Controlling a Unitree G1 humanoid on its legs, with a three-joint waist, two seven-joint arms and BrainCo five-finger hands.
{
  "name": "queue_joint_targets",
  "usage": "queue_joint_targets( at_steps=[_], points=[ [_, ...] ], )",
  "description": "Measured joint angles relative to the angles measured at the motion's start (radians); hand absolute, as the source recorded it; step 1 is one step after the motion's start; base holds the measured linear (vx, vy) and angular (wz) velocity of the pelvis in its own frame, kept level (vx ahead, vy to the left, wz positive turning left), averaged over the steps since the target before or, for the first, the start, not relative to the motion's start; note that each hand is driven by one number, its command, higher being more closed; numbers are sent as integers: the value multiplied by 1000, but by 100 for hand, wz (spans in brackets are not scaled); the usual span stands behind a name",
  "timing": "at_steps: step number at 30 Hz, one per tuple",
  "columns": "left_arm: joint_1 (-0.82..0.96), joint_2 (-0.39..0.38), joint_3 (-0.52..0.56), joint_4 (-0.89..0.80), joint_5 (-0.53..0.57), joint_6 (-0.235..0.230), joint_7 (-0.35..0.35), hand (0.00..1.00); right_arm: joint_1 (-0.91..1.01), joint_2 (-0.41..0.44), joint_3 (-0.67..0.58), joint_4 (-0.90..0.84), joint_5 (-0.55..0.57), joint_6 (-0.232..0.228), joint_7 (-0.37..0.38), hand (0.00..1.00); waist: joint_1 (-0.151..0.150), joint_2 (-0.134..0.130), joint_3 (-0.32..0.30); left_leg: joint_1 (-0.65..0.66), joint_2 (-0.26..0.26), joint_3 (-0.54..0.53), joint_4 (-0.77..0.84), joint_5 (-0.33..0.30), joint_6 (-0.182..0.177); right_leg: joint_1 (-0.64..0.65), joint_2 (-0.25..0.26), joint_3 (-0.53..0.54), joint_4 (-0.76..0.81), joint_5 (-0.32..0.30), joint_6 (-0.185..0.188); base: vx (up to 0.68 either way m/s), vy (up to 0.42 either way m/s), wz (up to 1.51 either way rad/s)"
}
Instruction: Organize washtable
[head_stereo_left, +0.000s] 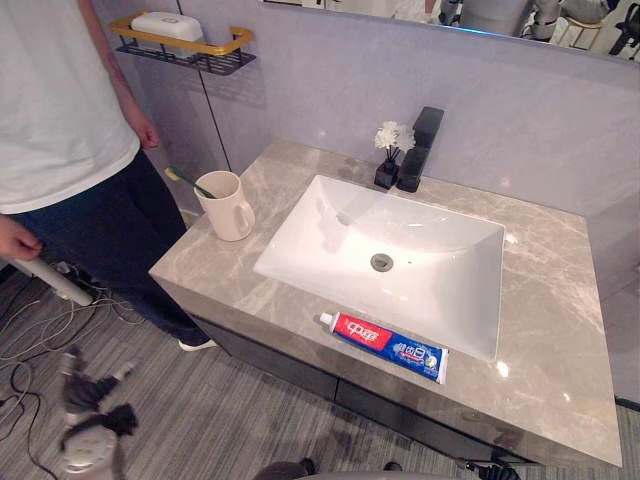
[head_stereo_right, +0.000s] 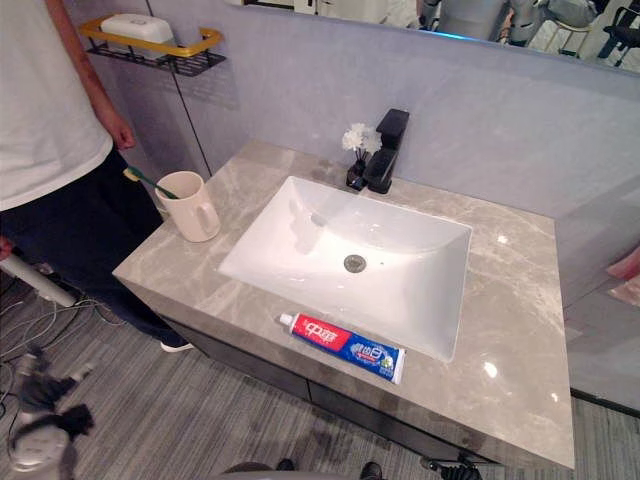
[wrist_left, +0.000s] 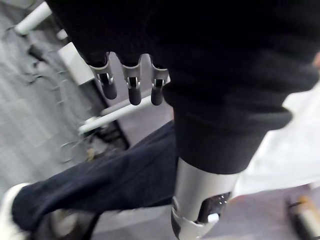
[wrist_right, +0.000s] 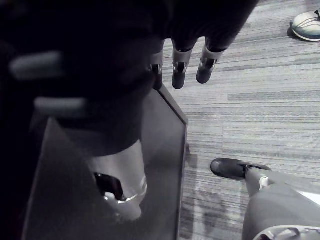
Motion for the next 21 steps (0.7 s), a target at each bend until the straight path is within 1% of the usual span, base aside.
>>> queue_joint_targets(
  at_steps=[1,2,4,6,7,9,10,11,13,15,17,18,19,21],
  points=[
    [0,0,-1,-44,10,-4,3,0,0,0,0,0,1,0,3,0,2,-3,-2,-3,1,-3,0,2,-4,-2,1,-4,0,0,0,-40,-18,26],
    [-1,0,-15,-154,45,-15,17,0,1,0,0,0,9,0,15,0,7,4,-1,-9,2,-12,0,6,-9,-3,3,-13,0,1,-1,-31,-16,17],
    [-2,-1,-44,-260,74,-26,22,0,6,0,1,1,16,0,18,0,13,9,-6,-11,4,-20,1,8,-10,-2,6,-19,0,1,0,-11,-13,12],
    [-3,-1,-130,-421,111,-60,22,0,13,1,3,3,18,0,22,0,16,12,-11,-15,7,-26,3,11,-7,-2,11,-24,0,3,2,17,-6,7],
    [-3,-1,-159,-460,118,-68,20,0,14,1,4,3,18,0,25,0,16,12,-11,-16,7,-28,4,11,-6,-3,11,-24,0,3,2,19,0,6],
    [-12,1,-276,-574,132,-94,11,0,14,1,17,2,19,0,34,0,11,11,-12,-20,8,-32,8,13,-7,-4,13,-24,0,3,2,19,7,4],
    [-15,6,-320,-610,139,-103,1,0,13,1,23,3,19,0,36,0,8,10,-12,-21,8,-33,12,14,-8,-4,14,-24,0,3,2,31,17,0],
    [-17,28,-377,-656,151,-121,-23,0,10,1,34,2,28,0,39,0,0,9,-12,-23,8,-32,17,14,-8,-4,14,-22,0,3,2,0,0,0],
    [-26,53,-407,-678,156,-130,-44,0,7,1,52,2,38,-3,40,0,-11,9,-12,-23,8,-32,19,14,-8,-4,15,-21,0,3,2,0,0,0],
    [-57,74,-450,-680,158,-129,-69,0,5,2,64,3,38,-4,43,0,-12,7,-12,-23,8,-31,19,14,-8,-5,15,-21,0,3,2,0,0,0],
    [-86,96,-561,-680,168,-128,-89,0,4,4,93,3,38,-4,47,0,-13,-4,-14,-23,9,-30,21,14,-8,-6,15,-20,0,3,2,0,0,0],
    [-90,100,-593,-680,175,-126,-97,0,4,5,101,3,38,-4,51,0,-13,-8,-16,-24,9,-29,21,14,-8,-7,15,-20,0,3,2,0,0,0],
    [-96,102,-644,-679,196,-124,-120,0,0,9,106,3,38,-4,60,0,-17,-16,-20,-27,9,-27,21,14,-8,-13,15,-19,0,3,1,-23,20,-3],
    [-113,102,-694,-672,227,-121,-147,0,-7,10,128,2,38,-5,62,0,-29,-23,-24,-40,10,-26,23,15,-6,-20,15,-19,0,5,0,-16,9,-1]
  ],
)
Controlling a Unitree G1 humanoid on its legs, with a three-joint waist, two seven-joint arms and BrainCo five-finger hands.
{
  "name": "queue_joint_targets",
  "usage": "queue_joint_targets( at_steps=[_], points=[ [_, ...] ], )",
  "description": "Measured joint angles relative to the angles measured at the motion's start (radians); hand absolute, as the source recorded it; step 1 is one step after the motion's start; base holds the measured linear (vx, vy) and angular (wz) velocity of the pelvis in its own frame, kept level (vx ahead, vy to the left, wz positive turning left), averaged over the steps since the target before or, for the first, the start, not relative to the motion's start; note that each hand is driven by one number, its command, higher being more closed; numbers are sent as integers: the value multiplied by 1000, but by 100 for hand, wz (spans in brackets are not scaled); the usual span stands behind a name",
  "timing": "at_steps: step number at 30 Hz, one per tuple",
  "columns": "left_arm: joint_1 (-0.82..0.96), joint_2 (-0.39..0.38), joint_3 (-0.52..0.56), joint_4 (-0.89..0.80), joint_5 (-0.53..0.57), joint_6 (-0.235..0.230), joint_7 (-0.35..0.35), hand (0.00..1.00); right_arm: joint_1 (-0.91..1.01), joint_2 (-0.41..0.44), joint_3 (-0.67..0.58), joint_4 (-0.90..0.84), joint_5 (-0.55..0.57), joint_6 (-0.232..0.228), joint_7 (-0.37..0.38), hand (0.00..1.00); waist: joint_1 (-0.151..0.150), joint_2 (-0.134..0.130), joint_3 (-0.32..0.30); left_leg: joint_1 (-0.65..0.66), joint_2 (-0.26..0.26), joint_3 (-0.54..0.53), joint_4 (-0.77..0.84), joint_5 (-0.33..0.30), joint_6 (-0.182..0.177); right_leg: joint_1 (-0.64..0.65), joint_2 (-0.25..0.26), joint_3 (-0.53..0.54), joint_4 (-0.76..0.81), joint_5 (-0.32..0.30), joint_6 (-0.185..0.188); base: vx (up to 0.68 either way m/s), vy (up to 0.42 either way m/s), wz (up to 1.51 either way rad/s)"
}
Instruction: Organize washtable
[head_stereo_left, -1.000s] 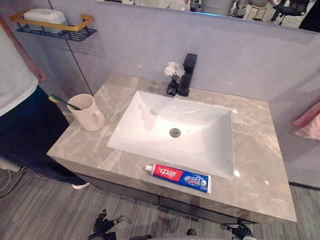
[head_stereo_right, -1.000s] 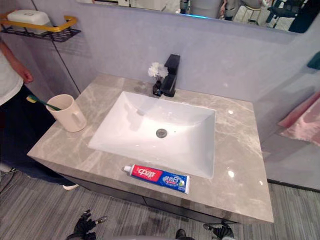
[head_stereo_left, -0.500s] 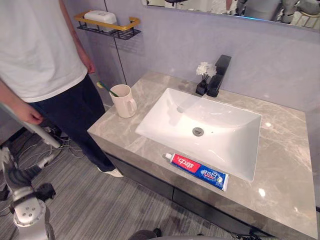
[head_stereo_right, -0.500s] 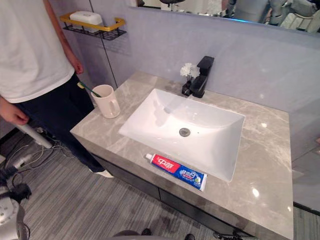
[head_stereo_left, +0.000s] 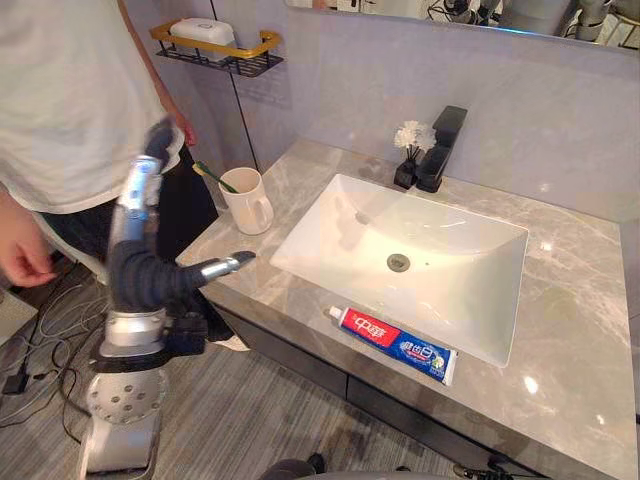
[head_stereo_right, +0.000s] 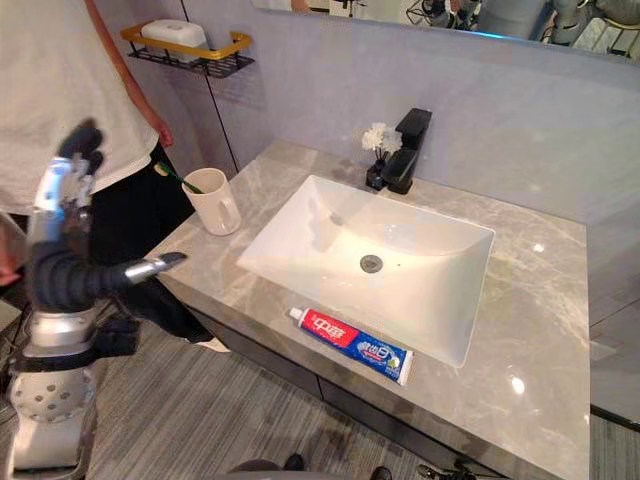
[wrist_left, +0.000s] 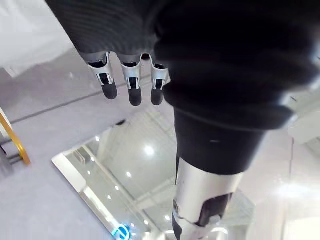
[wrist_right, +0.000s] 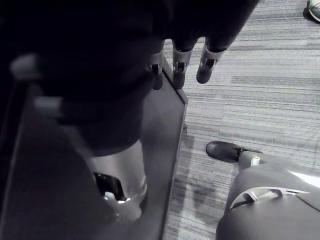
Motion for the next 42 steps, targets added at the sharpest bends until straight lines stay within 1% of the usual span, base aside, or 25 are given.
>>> queue_joint_targets(
  at_steps=[1,2,4,5,8,13,14,16,17,20,22,23,26,29,32,33,34,40,42],
  points=[
    [-19,0,-25,19,22,7,-15,0,-4,1,4,0,0,0,0,0,-6,-2,-1,1,0,0,0,1,1,0,0,0,0,0,0,0,0,0],
    [-45,-1,-53,45,56,18,-30,0,-5,1,11,-1,0,-1,0,0,-7,-2,-1,0,0,2,0,1,1,0,0,1,0,1,-1,0,0,0],
    [-78,-2,-99,82,93,32,-40,0,-5,2,12,-1,0,-2,1,0,-8,-2,-1,0,0,2,0,1,1,0,0,1,0,1,-1,-12,9,-2],
    [-96,-5,-140,117,122,42,-52,0,-6,2,12,-2,0,-2,1,0,-9,-2,-1,0,1,3,-1,1,1,0,0,1,0,1,-1,0,0,0],
    [-122,-16,-213,194,172,56,-65,0,-8,2,12,-3,0,-2,1,0,-12,-3,-1,2,2,4,-1,1,1,-5,0,3,0,1,-1,0,0,0],
    [-156,-43,-296,293,231,82,-78,0,-19,3,12,-3,0,-2,1,0,-18,-9,2,-4,3,16,-1,2,0,-18,1,8,0,4,-4,6,15,-6],
    [-163,-55,-309,322,248,85,-78,0,-26,6,13,-3,0,-1,1,0,-33,-11,3,-4,3,19,-2,2,0,-19,0,9,0,4,-4,0,0,0],
    [-168,-66,-318,351,269,86,-78,0,-32,10,14,-5,0,-2,1,0,-39,-13,4,-4,4,23,-2,2,0,-20,0,13,0,4,-4,-9,22,-6],
    [-189,-74,-340,385,282,88,-77,0,-33,12,15,-8,0,-2,0,0,-38,-14,5,-4,4,28,-2,2,0,-22,0,17,0,5,-4,-15,21,-9],
    [-204,-79,-357,431,298,87,-76,0,-34,14,15,-25,0,1,-1,0,-41,-11,8,2,6,32,-5,2,0,-24,1,26,0,9,-4,-14,18,-11],
    [-205,-83,-362,495,323,89,-76,0,-38,15,15,-37,0,1,-1,0,-63,-8,10,2,5,33,-6,2,0,-24,0,26,0,10,-3,-17,18,-4],
    [-207,-87,-376,538,335,95,-76,0,-39,16,15,-42,-1,1,-2,0,-66,-7,11,5,6,35,-8,2,0,-24,1,29,-1,11,-3,-18,17,-4],
    [-208,-93,-396,587,360,106,-76,0,-41,16,11,-43,0,1,-4,0,-66,-6,14,14,9,39,-25,10,-3,-23,1,30,-4,11,-3,-7,6,-2],
    [-208,-91,-421,623,387,106,-76,0,-46,15,10,-43,-1,1,-4,0,-67,-1,22,27,13,46,-47,15,-7,-24,2,36,-4,11,-3,-12,6,-7],
    [-208,-97,-424,636,399,106,-75,0,-56,15,10,-43,-1,1,-7,0,-72,3,32,35,16,55,-54,16,-7,-24,3,48,-5,11,-3,-2,14,-10],
    [-208,-101,-425,637,399,105,-74,0,-62,15,10,-43,-1,1,-7,0,-77,5,35,35,16,57,-55,16,-7,-26,3,51,-5,11,-3,2,20,-8],
    [-208,-105,-425,640,400,104,-74,0,-68,15,10,-43,-1,1,-8,0,-87,5,37,35,15,58,-56,16,-7,-27,3,52,-5,11,-3,4,16,-4],
    [-233,-109,-428,667,419,104,-68,0,-81,15,10,-44,-2,1,-8,0,-99,6,50,36,15,62,-58,16,-7,-28,2,55,-5,12,-2,5,10,-2],
    [-233,-109,-428,668,420,104,-60,0,-84,15,10,-44,-3,1,-8,0,-110,6,50,37,15,62,-58,16,-7,-28,2,55,-5,14,1,0,0,0]
  ],
)
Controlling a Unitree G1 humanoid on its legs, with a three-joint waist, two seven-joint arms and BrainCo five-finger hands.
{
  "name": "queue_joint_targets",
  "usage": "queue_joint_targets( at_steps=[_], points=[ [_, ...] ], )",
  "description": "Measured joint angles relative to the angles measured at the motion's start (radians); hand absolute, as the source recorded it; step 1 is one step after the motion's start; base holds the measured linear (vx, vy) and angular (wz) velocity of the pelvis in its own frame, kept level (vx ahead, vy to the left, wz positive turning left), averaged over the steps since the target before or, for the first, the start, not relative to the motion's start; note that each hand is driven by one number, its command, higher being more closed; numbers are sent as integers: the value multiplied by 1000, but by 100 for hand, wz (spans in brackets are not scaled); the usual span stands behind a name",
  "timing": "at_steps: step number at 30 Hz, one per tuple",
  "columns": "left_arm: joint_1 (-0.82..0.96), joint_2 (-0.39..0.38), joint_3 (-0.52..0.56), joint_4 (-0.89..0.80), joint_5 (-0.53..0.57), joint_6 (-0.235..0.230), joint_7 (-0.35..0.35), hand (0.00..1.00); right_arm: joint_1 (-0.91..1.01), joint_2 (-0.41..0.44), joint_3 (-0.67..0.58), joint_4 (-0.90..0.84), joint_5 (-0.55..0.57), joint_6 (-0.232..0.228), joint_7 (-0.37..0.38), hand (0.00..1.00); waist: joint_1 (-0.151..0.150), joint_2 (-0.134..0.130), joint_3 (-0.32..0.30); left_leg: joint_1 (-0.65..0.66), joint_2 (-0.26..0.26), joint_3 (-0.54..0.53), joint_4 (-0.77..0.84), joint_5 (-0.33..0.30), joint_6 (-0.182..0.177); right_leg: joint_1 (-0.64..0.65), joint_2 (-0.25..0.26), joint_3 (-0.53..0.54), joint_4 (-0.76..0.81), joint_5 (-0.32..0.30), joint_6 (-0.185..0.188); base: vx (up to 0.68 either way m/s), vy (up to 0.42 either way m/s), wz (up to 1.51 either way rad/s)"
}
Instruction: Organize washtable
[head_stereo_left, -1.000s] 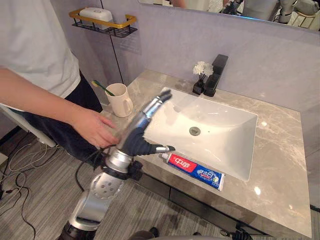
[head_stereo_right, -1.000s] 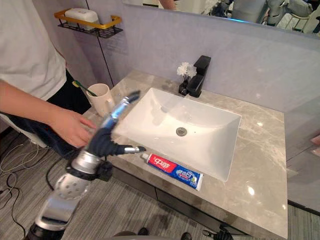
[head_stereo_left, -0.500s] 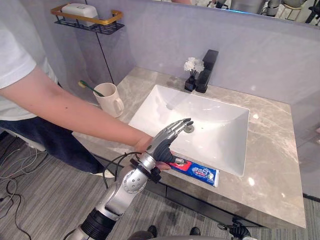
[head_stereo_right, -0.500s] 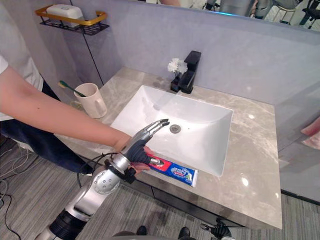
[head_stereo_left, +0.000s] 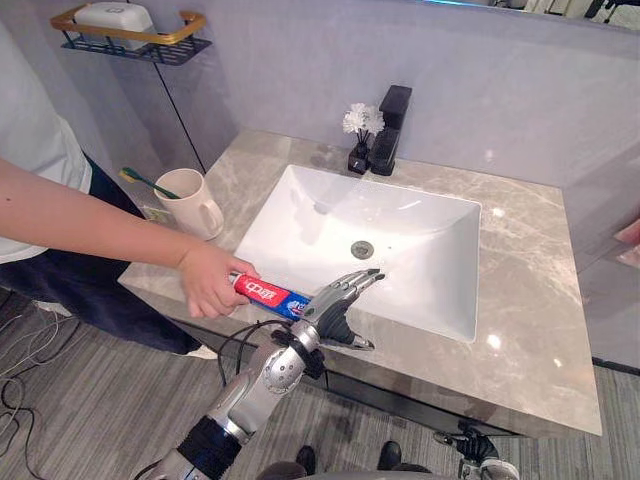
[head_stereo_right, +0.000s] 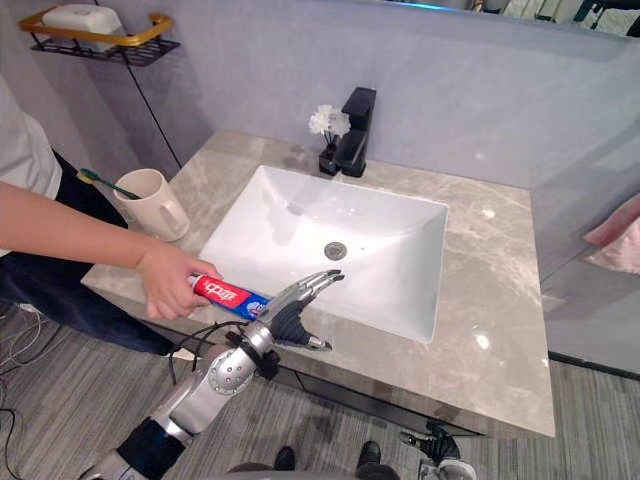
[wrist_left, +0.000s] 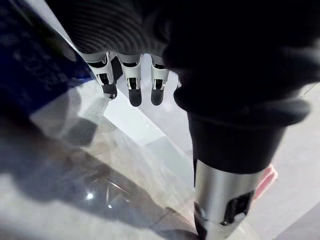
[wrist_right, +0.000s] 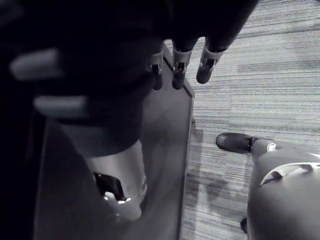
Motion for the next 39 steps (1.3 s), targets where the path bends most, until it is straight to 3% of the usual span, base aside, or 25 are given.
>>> queue_joint_targets(
  at_steps=[13,23,34,39],
  points=[
    [6,0,14,-15,-2,2,26,0,-12,0,2,0,-19,0,0,0,-5,8,10,26,1,11,-24,3,4,11,-1,6,0,1,2,-8,6,-1],
    [26,0,28,-261,-73,-2,35,0,-7,0,10,0,-19,-2,1,0,-2,8,10,20,0,20,-19,7,11,5,-3,17,4,1,2,5,9,-2],
    [71,5,214,-399,-99,-21,75,0,13,-2,30,0,-21,-5,4,0,22,11,8,13,3,30,-6,7,11,0,1,33,4,7,-4,-23,6,-2],
    [163,53,335,-414,-89,-21,95,0,12,-2,30,-1,-21,-7,5,0,41,10,5,15,9,52,-10,7,11,-7,6,55,4,10,-8,-17,14,-10]
  ],
)
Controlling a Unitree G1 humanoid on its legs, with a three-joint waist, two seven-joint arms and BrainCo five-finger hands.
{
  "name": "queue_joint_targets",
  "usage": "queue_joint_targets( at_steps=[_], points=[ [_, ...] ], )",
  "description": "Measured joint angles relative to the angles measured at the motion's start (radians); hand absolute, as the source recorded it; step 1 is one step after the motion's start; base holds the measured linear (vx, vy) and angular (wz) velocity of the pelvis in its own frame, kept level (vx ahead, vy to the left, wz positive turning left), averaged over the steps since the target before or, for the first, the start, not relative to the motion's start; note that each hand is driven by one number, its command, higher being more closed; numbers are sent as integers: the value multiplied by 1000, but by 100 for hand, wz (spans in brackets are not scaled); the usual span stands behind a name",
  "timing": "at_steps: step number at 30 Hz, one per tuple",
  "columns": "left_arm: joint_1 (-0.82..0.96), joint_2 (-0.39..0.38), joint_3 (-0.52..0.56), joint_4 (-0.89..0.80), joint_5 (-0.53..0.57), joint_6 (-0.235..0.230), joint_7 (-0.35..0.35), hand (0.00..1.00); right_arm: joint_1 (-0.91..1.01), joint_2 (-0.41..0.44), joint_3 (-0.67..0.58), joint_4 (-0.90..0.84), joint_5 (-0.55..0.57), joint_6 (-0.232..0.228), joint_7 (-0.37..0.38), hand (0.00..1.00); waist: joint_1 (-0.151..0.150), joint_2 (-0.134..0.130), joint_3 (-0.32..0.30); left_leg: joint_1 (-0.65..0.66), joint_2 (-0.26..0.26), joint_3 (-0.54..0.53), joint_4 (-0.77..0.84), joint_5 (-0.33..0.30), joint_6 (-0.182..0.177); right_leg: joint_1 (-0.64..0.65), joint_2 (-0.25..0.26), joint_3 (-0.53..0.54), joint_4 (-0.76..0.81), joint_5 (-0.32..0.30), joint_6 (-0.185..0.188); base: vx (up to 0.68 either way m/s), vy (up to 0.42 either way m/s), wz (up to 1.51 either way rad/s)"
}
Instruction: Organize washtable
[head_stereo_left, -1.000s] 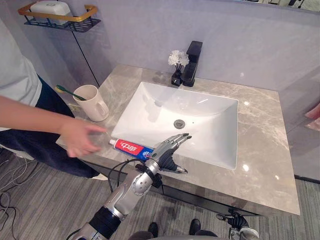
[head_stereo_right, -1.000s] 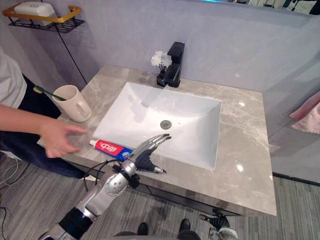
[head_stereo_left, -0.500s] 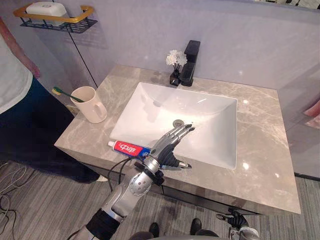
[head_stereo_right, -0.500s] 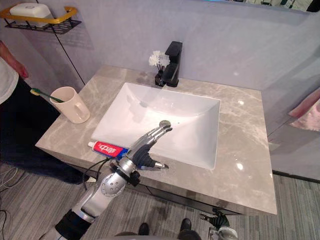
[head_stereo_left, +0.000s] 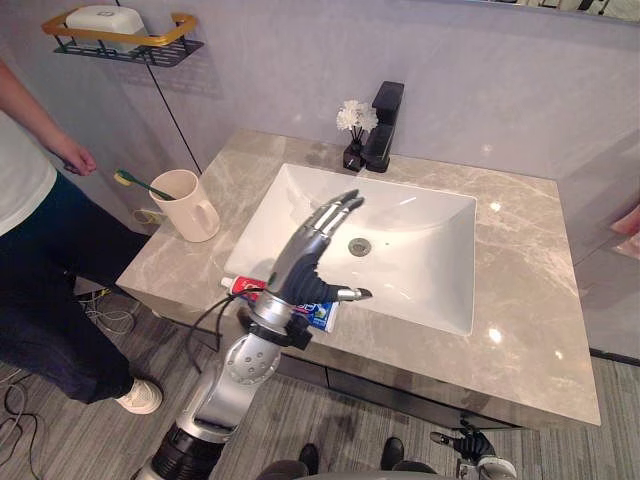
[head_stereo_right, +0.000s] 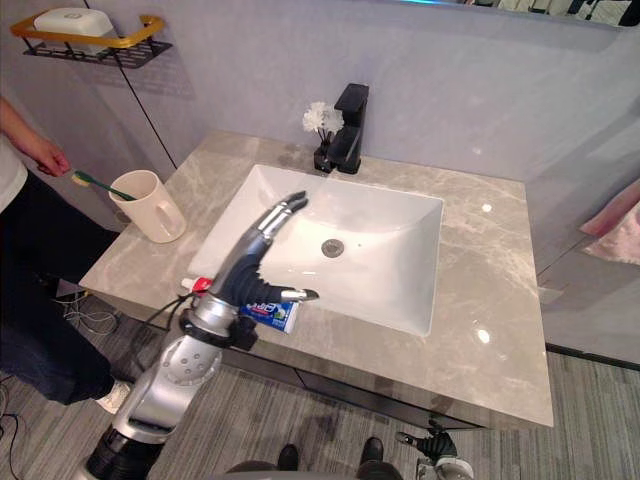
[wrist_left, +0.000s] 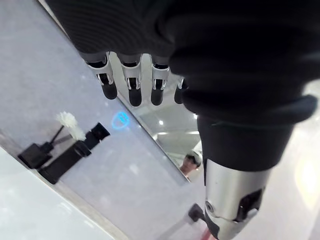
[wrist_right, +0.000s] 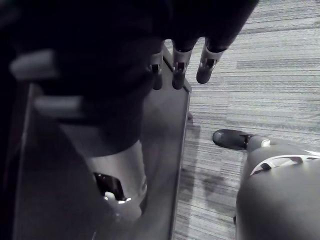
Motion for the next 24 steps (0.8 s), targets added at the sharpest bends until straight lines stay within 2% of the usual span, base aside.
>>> queue_joint_targets(
  at_steps=[6,10,17,24],
  points=[
    [81,20,98,1,29,0,18,0,6,0,0,-1,-8,0,1,0,10,-9,-10,3,6,1,-2,0,0,0,6,2,0,1,-2,-2,0,-1],
    [118,52,149,32,67,0,22,0,1,-10,0,-7,-11,0,1,0,11,-5,-13,15,8,7,-6,0,0,5,7,3,-4,3,-4,-26,5,-8],
    [140,91,160,135,110,-4,25,0,9,-30,0,-30,-20,1,1,0,8,12,-23,15,10,7,-22,2,-2,-3,9,3,-4,3,-4,-6,2,0],
    [155,152,160,198,145,-18,24,0,9,-49,4,-36,-40,1,1,0,9,13,-23,14,10,25,-26,2,-2,-16,9,21,-4,3,-4,10,15,-7]
  ],
)
